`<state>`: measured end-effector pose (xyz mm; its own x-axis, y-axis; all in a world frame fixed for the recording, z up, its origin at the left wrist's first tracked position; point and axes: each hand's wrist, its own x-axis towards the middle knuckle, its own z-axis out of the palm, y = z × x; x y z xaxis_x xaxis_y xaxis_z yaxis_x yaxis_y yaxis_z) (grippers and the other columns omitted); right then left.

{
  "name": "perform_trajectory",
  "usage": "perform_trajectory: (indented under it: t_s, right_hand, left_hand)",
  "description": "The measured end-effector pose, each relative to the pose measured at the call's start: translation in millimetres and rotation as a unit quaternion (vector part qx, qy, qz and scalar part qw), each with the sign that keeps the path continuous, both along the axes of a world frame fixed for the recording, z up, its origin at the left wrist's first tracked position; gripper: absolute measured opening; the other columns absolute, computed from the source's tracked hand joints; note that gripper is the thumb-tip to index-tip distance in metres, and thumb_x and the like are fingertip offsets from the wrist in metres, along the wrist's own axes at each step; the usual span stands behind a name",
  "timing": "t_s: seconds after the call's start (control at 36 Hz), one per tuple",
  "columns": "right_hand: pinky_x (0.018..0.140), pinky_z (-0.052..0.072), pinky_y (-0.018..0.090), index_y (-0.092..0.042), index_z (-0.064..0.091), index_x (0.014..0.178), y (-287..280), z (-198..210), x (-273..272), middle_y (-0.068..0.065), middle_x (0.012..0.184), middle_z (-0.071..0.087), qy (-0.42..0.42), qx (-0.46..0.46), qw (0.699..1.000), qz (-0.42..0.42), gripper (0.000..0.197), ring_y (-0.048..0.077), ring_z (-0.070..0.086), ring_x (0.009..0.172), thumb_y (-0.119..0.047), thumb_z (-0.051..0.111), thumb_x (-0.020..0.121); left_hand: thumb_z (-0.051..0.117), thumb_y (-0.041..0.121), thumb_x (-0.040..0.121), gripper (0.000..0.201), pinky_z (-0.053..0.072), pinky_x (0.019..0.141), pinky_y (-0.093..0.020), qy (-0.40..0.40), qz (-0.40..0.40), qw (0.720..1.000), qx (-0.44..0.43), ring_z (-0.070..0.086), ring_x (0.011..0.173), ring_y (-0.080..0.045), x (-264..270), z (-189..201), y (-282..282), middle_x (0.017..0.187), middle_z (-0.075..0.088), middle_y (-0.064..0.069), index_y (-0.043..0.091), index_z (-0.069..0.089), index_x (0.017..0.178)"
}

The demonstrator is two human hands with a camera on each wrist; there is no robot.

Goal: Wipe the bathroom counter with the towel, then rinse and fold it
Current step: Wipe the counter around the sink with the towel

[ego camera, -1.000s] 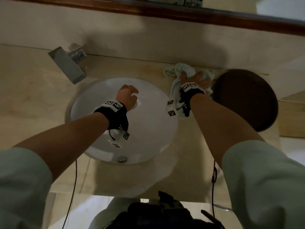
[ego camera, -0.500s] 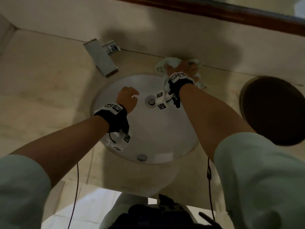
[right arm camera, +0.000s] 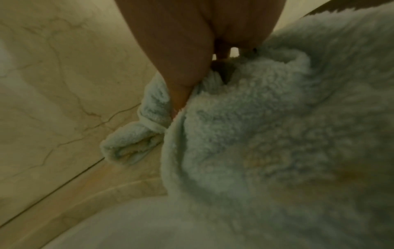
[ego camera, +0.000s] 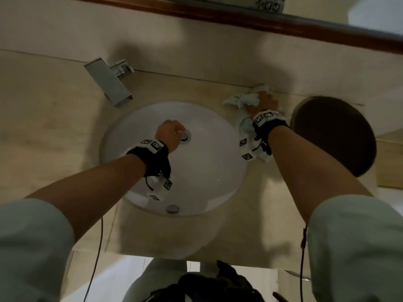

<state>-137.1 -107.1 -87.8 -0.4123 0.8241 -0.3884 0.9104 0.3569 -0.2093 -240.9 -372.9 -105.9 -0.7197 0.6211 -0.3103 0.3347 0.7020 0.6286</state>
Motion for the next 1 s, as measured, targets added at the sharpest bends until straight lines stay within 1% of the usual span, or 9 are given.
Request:
perform_trajectory:
  t_s: [0.25, 0.42, 0.53, 0.64, 0.72, 0.78, 0.83, 0.92, 1.0]
  right_hand:
    - [0.112, 0.019, 0.056, -0.012, 0.016, 0.149, -11, -8, -8, 0.012, 0.154, 0.02, -0.006, 0.026, 1.0, 0.011, 0.081, 0.034, 0.021, 0.14, -0.054, 0.049, 0.088]
    - [0.111, 0.02, 0.056, -0.01, 0.02, 0.148, -39, -10, -47, 0.015, 0.153, 0.019, -0.018, 0.042, 0.998, 0.037, 0.073, 0.034, 0.018, 0.139, -0.046, 0.049, 0.092]
    - [0.111, 0.018, 0.057, -0.012, 0.017, 0.15, -70, -11, -83, 0.015, 0.155, 0.015, -0.019, 0.044, 0.997, 0.062, 0.072, 0.035, 0.014, 0.142, -0.047, 0.047, 0.094]
    - [0.113, 0.016, 0.057, -0.014, 0.02, 0.15, -115, -11, -127, 0.013, 0.157, 0.011, 0.006, 0.013, 0.985, 0.171, 0.066, 0.036, 0.011, 0.144, -0.04, 0.045, 0.095]
    - [0.114, 0.017, 0.054, -0.015, 0.026, 0.148, -156, -7, -167, 0.01, 0.156, 0.017, 0.042, 0.012, 0.953, 0.3, 0.057, 0.033, 0.017, 0.143, -0.028, 0.045, 0.096]
    - [0.115, 0.012, 0.053, -0.016, 0.021, 0.15, -181, -3, -195, 0.008, 0.158, 0.009, 0.025, 0.004, 0.929, 0.369, 0.058, 0.032, 0.01, 0.144, -0.026, 0.044, 0.097]
    - [0.116, 0.013, 0.053, -0.014, 0.016, 0.151, -199, 1, -219, 0.011, 0.158, 0.008, -0.009, 0.021, 0.906, 0.423, 0.058, 0.033, 0.01, 0.144, -0.024, 0.042, 0.099]
    - [0.116, 0.016, 0.05, -0.01, 0.016, 0.15, -200, 5, -233, 0.014, 0.156, 0.015, -0.046, 0.038, 0.893, 0.446, 0.057, 0.035, 0.015, 0.142, -0.021, 0.042, 0.1]
    - [0.115, 0.018, 0.051, -0.016, 0.02, 0.151, -192, 5, -229, 0.009, 0.157, 0.016, -0.01, 0.015, 0.901, 0.434, 0.057, 0.033, 0.017, 0.142, -0.026, 0.043, 0.1]
  left_hand:
    - [0.049, 0.0, 0.09, 0.027, 0.037, 0.091, -0.028, -0.019, 0.017, 1.0, -0.003, 0.054, 0.112, -0.033, -1, -3, -7, 0.121, 0.056, -0.022, -0.001, 0.064, 0.112]
    - [0.047, 0.0, 0.09, 0.028, 0.036, 0.095, -0.028, -0.028, 0.044, 0.999, -0.006, 0.053, 0.114, -0.031, -19, -7, -30, 0.121, 0.056, -0.019, 0.002, 0.064, 0.112]
    - [0.043, -0.002, 0.091, 0.031, 0.035, 0.099, -0.029, -0.03, 0.054, 0.998, -0.024, 0.051, 0.116, -0.031, -34, -10, -47, 0.124, 0.054, -0.017, 0.004, 0.063, 0.113]
    - [0.041, -0.002, 0.091, 0.033, 0.034, 0.103, -0.033, -0.037, 0.066, 0.997, -0.031, 0.049, 0.119, -0.032, -44, -13, -65, 0.126, 0.053, -0.018, 0.005, 0.063, 0.115]
    - [0.039, -0.002, 0.092, 0.034, 0.035, 0.102, -0.03, -0.044, 0.08, 0.995, -0.032, 0.048, 0.121, -0.031, -50, -14, -77, 0.128, 0.052, -0.016, 0.005, 0.063, 0.115]
    - [0.038, -0.002, 0.092, 0.036, 0.036, 0.099, -0.031, -0.044, 0.09, 0.994, -0.042, 0.048, 0.121, -0.031, -55, -14, -86, 0.131, 0.05, -0.015, 0.007, 0.064, 0.116]
    - [0.037, -0.001, 0.093, 0.037, 0.037, 0.099, -0.032, -0.041, 0.1, 0.993, -0.054, 0.047, 0.121, -0.031, -60, -14, -97, 0.132, 0.049, -0.014, 0.009, 0.064, 0.116]
    - [0.038, -0.003, 0.091, 0.037, 0.037, 0.1, -0.032, -0.039, 0.109, 0.992, -0.053, 0.049, 0.119, -0.031, -65, -14, -109, 0.129, 0.053, -0.015, 0.008, 0.065, 0.114]
    - [0.039, -0.004, 0.089, 0.037, 0.037, 0.1, -0.03, -0.039, 0.117, 0.991, -0.054, 0.05, 0.117, -0.031, -65, -13, -115, 0.126, 0.056, -0.016, 0.007, 0.066, 0.112]
